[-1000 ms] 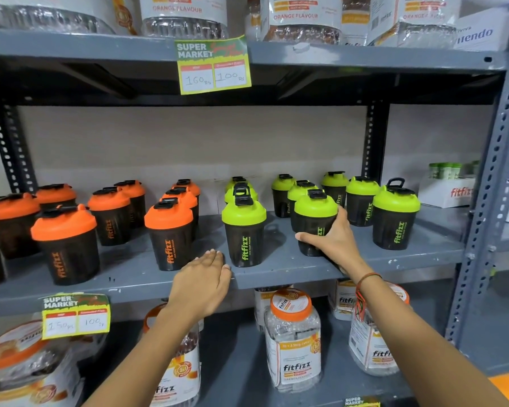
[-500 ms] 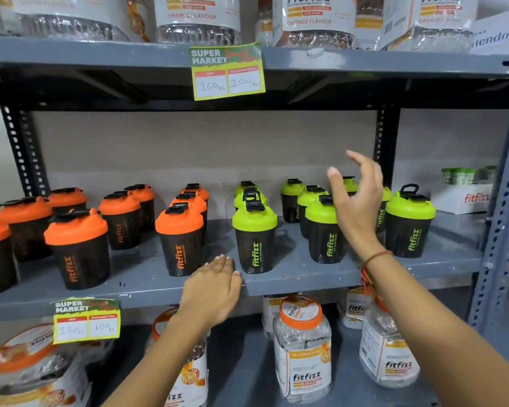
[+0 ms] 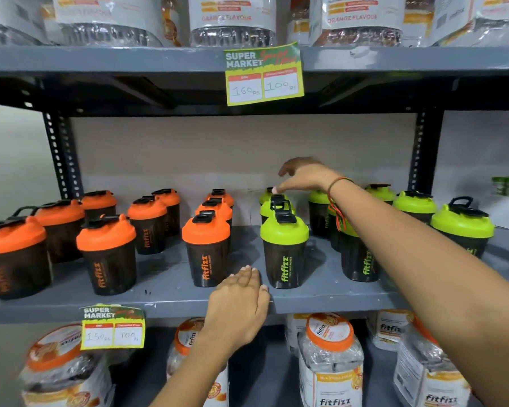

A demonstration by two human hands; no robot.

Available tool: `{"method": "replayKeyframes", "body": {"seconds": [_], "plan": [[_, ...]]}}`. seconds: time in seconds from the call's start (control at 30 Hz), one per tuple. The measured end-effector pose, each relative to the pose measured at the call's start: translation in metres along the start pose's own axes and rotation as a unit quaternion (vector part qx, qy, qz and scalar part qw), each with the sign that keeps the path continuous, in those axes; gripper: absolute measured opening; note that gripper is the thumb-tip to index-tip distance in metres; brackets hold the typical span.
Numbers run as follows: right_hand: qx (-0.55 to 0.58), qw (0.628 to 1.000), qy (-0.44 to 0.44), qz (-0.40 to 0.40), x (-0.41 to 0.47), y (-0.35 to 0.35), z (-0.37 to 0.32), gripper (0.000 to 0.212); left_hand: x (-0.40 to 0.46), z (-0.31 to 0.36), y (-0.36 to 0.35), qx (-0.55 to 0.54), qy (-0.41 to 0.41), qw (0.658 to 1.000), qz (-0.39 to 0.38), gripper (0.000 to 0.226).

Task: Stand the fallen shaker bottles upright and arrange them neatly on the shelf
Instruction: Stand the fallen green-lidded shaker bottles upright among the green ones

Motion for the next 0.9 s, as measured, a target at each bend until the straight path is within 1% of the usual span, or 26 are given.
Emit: {"method": "replayKeyframes", "body": {"seconds": [0.07,0.13,0.2,0.23,0.3,0.4,0.5,0.57,0.77,0.9], "plan": [[-0.018,0.999,-0.001,-0.051,0.008,-0.011,-0.004,0.067,0.0,0.0,0.0,-0.003,-0.002,1.0,0.002,0.057],[-0.018,0.997,-0.007,-0.077,0.016,-0.024,-0.005,0.069,-0.001,-0.001,0.001,-0.004,-0.003,1.0,0.006,0.057],[-0.021,0.993,-0.013,-0.119,0.021,-0.038,-0.006,0.069,-0.001,-0.001,0.002,-0.005,-0.003,1.0,0.011,0.058],[-0.013,0.99,-0.021,-0.142,0.023,-0.044,-0.006,0.065,0.0,-0.001,0.002,-0.005,-0.004,1.0,0.012,0.058],[0.011,0.985,-0.039,-0.165,0.025,-0.054,-0.004,0.046,0.0,-0.002,0.001,-0.006,-0.004,1.0,0.012,0.058],[0.006,0.988,-0.029,-0.153,0.028,-0.058,-0.001,0.036,0.0,-0.003,0.0,-0.003,-0.003,1.0,0.015,0.058],[0.02,0.988,-0.016,-0.154,0.028,-0.058,0.004,0.052,0.0,-0.003,0.0,0.0,-0.004,1.0,0.02,0.058],[0.018,0.989,-0.013,-0.148,0.025,-0.056,0.005,0.058,0.0,-0.003,-0.001,0.001,-0.005,1.0,0.02,0.058],[-0.014,0.991,0.016,-0.133,0.025,-0.055,0.008,0.062,0.0,-0.003,-0.001,0.001,-0.004,1.0,0.022,0.059],[-0.033,0.992,0.014,-0.12,0.026,-0.052,0.008,0.058,0.0,-0.003,-0.001,0.004,-0.005,1.0,0.022,0.059]]}}
Point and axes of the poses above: each hand's wrist, its own x-axis towards the middle knuckle, its own y-axis out of the back of the hand, z = x × y, the point moved 4 cm from there along x, towards the middle knuckle, and after that the axes turned 9 degrees about z, right-handed, at the moved point
